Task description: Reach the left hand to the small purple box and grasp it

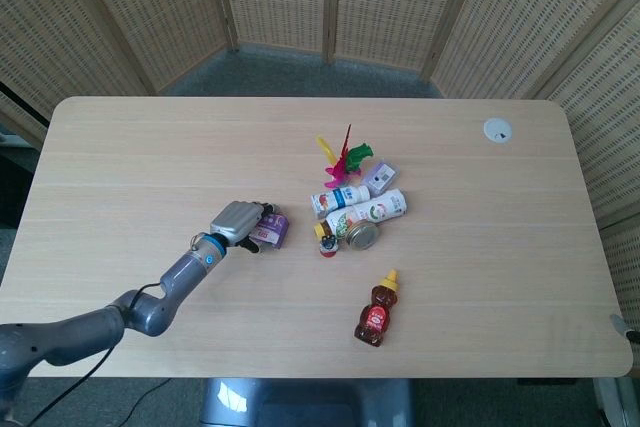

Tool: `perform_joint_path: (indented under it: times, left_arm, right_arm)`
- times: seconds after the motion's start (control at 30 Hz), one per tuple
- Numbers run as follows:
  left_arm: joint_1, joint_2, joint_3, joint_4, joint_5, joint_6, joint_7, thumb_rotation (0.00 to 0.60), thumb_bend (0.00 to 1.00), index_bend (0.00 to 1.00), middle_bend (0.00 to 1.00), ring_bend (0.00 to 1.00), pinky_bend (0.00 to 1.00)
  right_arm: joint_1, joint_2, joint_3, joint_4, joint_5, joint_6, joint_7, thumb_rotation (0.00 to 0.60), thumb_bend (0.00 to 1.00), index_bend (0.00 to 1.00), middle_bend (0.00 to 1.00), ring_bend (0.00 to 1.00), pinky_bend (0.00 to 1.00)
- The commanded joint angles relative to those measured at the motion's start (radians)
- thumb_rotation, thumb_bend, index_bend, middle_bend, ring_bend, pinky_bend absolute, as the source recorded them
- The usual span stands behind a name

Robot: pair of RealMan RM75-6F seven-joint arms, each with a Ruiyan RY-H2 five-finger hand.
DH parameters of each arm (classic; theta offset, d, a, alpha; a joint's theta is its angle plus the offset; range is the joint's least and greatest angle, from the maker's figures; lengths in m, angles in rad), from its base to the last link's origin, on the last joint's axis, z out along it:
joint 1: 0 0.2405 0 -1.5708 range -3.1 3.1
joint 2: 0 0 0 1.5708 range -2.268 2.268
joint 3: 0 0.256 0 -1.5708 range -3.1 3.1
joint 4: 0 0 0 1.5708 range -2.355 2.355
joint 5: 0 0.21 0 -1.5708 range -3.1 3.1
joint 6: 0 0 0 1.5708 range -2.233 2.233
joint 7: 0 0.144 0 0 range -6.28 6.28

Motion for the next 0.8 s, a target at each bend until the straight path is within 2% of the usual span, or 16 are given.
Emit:
perform_joint_path:
  times: [0.03, 0.23, 0.47, 0.63, 0.8]
  left_arm:
    - [0.097, 0.158, 0.012, -0.197, 0.055, 0.131, -0.032, 0.6, 0.41, 0.6, 0.63, 0.76, 0.56]
    - [0.178, 0.34, 0.007, -0.42, 0.087, 0.247, -0.046, 0.6, 0.41, 0.59, 0.63, 0.76, 0.56]
    - [0.234, 0.47, -0.028, -0.584, 0.125, 0.362, -0.07, 0.6, 0.41, 0.58, 0.63, 0.75, 0.55]
    - [0.272, 0.521, -0.058, -0.666, 0.154, 0.456, -0.096, 0.6, 0.41, 0.58, 0.62, 0.74, 0.54]
    - [0.288, 0.517, -0.09, -0.679, 0.203, 0.54, -0.126, 0.6, 0.41, 0.58, 0.62, 0.74, 0.53]
  right_arm:
    - [0.01, -0.011, 0.001, 0.009, -0.008, -0.014, 0.006, 0.6, 0.16, 0.0, 0.0, 0.0, 0.0]
    - [0.029, -0.036, -0.002, 0.029, -0.027, -0.043, 0.02, 0.6, 0.16, 0.0, 0.0, 0.0, 0.0]
    - [0.022, -0.056, -0.009, 0.05, -0.052, -0.039, 0.066, 0.6, 0.16, 0.0, 0.0, 0.0, 0.0]
    - [0.013, -0.063, -0.013, 0.073, -0.072, -0.029, 0.105, 0.6, 0.16, 0.0, 0.0, 0.0, 0.0]
    - [0.008, -0.071, -0.014, 0.089, -0.086, -0.022, 0.133, 0.6, 0.16, 0.0, 0.0, 0.0, 0.0]
